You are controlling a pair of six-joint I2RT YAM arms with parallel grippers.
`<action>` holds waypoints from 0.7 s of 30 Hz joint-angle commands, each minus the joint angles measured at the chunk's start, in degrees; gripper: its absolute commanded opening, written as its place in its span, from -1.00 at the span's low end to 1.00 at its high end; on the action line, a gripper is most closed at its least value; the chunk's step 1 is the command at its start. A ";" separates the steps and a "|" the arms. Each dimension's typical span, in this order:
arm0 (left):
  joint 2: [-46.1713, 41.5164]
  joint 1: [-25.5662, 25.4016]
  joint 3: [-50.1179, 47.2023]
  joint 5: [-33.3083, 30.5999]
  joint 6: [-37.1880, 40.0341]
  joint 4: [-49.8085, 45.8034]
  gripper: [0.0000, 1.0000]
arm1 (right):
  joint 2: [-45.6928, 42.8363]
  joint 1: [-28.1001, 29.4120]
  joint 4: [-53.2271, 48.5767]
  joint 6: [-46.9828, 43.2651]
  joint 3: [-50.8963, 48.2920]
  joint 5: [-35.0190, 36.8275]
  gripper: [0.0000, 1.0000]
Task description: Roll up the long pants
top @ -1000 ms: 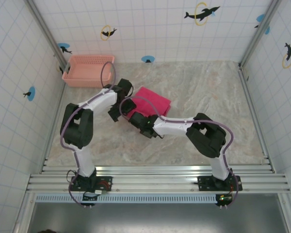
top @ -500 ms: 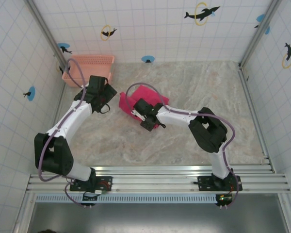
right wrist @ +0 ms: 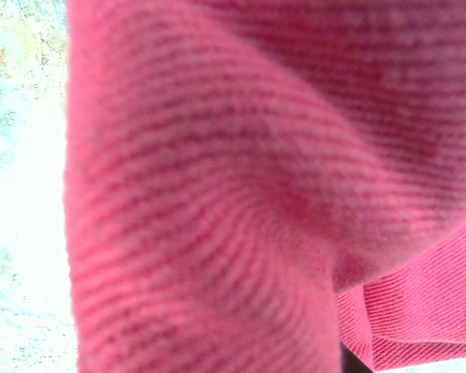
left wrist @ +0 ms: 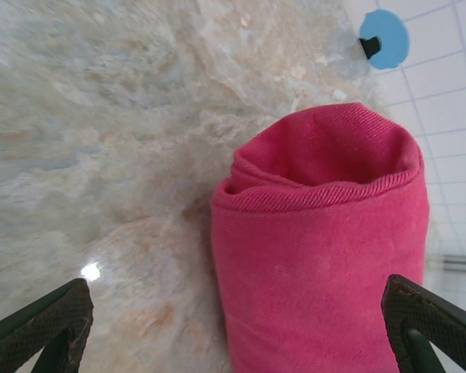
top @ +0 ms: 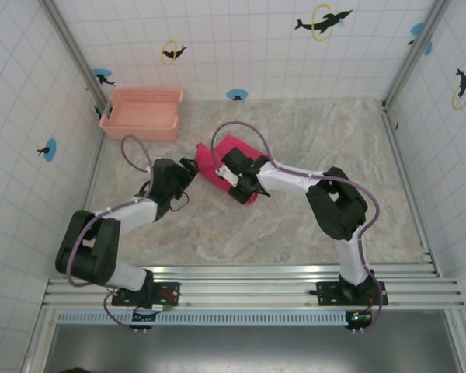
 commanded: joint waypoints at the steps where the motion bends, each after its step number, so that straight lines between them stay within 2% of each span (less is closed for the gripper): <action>1: 5.27 -1.25 0.38 3.49 -4.71 22.99 0.95 | 6.73 -1.02 -9.64 1.45 -5.12 -4.16 -1.00; 5: 12.46 -2.84 1.73 5.55 -6.54 32.17 0.95 | 7.10 -1.00 -9.59 1.36 -4.97 -4.77 -1.00; 8: 16.12 -3.38 2.97 6.45 -7.35 34.96 0.95 | 7.44 -1.08 -9.63 1.27 -4.90 -4.86 -1.00; 18: 22.49 -3.46 5.95 10.94 -7.90 35.62 0.95 | 8.46 -1.07 -9.44 0.74 -4.69 -4.70 -1.00; 21: 23.03 -3.50 8.82 16.21 -6.62 31.49 0.95 | 8.94 -1.11 -9.46 0.32 -4.25 -4.43 -1.00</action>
